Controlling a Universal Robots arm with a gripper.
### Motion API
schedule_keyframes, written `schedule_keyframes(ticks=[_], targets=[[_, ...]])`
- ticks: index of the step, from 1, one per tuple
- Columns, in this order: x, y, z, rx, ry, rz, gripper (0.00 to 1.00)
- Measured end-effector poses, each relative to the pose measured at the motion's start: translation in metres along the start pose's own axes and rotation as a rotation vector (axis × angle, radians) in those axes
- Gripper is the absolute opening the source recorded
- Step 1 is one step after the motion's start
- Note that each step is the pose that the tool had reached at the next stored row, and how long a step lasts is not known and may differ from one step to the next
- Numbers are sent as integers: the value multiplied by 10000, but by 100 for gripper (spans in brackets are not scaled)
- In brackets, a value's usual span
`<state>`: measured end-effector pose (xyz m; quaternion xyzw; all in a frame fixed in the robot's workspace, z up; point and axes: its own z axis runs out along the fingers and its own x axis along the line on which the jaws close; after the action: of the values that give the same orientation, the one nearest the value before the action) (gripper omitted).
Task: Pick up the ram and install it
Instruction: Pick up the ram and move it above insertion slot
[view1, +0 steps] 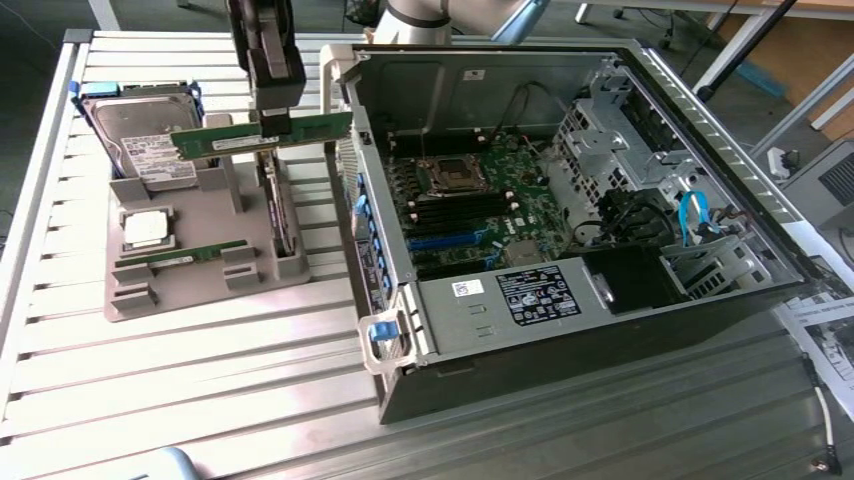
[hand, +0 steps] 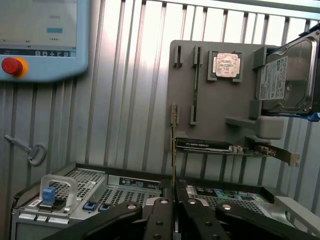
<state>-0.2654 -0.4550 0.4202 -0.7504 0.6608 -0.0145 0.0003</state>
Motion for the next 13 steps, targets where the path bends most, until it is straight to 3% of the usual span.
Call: schedule_keyframes(ticks=[13], targets=[[15, -116, 3, 0, 1, 0, 13]])
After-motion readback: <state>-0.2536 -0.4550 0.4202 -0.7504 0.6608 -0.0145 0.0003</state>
